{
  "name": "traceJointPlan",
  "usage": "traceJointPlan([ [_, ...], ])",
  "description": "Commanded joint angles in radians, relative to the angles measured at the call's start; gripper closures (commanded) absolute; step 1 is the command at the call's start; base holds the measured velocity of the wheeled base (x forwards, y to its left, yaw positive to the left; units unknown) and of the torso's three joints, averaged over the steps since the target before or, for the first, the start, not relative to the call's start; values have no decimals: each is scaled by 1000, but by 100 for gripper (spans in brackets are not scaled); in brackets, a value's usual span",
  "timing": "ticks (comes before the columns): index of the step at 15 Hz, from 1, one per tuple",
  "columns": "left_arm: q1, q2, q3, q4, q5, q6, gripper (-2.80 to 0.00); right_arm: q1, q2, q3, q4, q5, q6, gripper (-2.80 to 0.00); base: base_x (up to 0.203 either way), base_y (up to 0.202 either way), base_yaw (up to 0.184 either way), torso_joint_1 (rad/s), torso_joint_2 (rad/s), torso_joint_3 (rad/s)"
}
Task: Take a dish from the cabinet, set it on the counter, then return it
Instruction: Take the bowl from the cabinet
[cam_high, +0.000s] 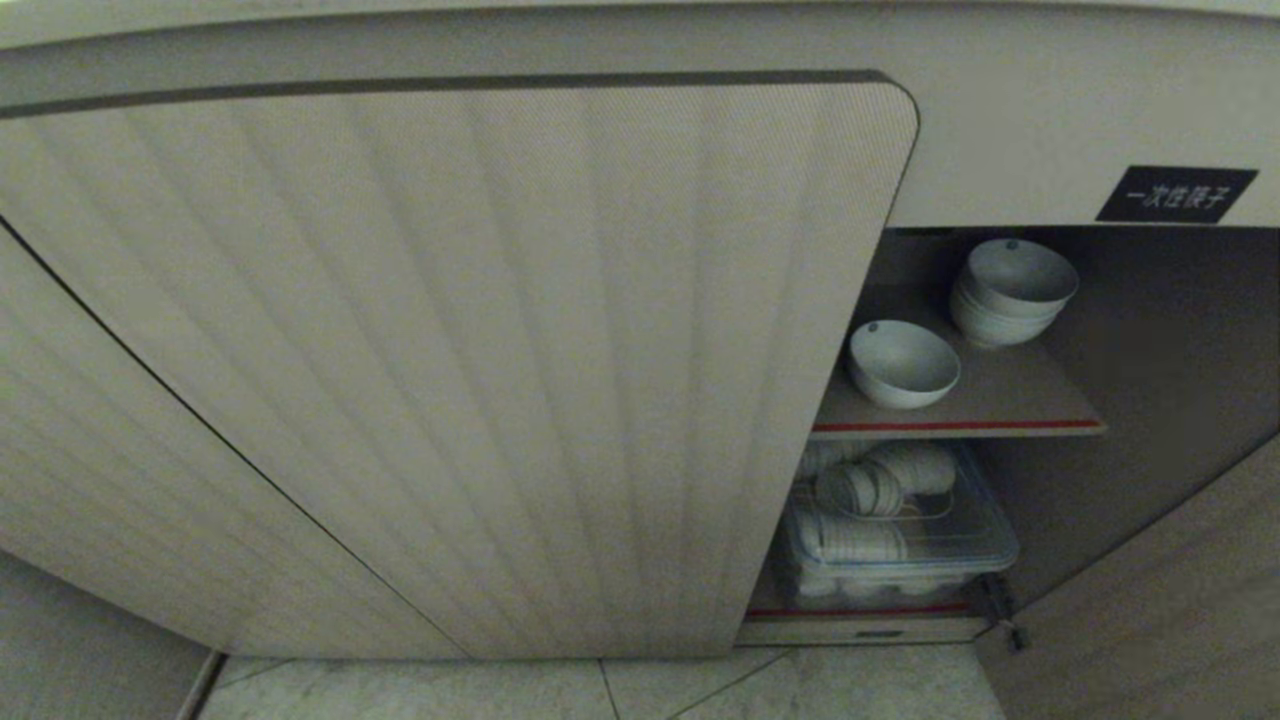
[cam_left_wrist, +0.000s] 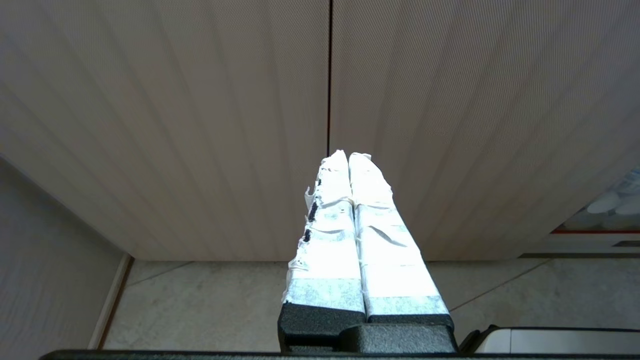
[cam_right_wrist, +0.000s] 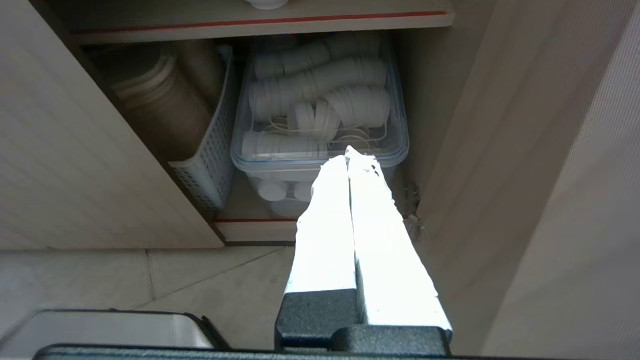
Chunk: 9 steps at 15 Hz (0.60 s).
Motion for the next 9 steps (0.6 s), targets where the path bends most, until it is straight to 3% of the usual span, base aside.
traceJointPlan([
  [1, 0, 0, 0, 0, -1, 0, 0, 0, 27, -2, -2, 3, -39, 0, 0, 0, 0, 0, 0, 0],
  [4, 0, 0, 0, 0, 1, 0, 0, 3, 143, -16, -66, 27, -45, 0, 0, 0, 0, 0, 0, 0],
  [9, 1, 0, 0, 0, -1, 0, 0, 26, 427, -87, -194, 173, -45, 0, 0, 0, 0, 0, 0, 0],
])
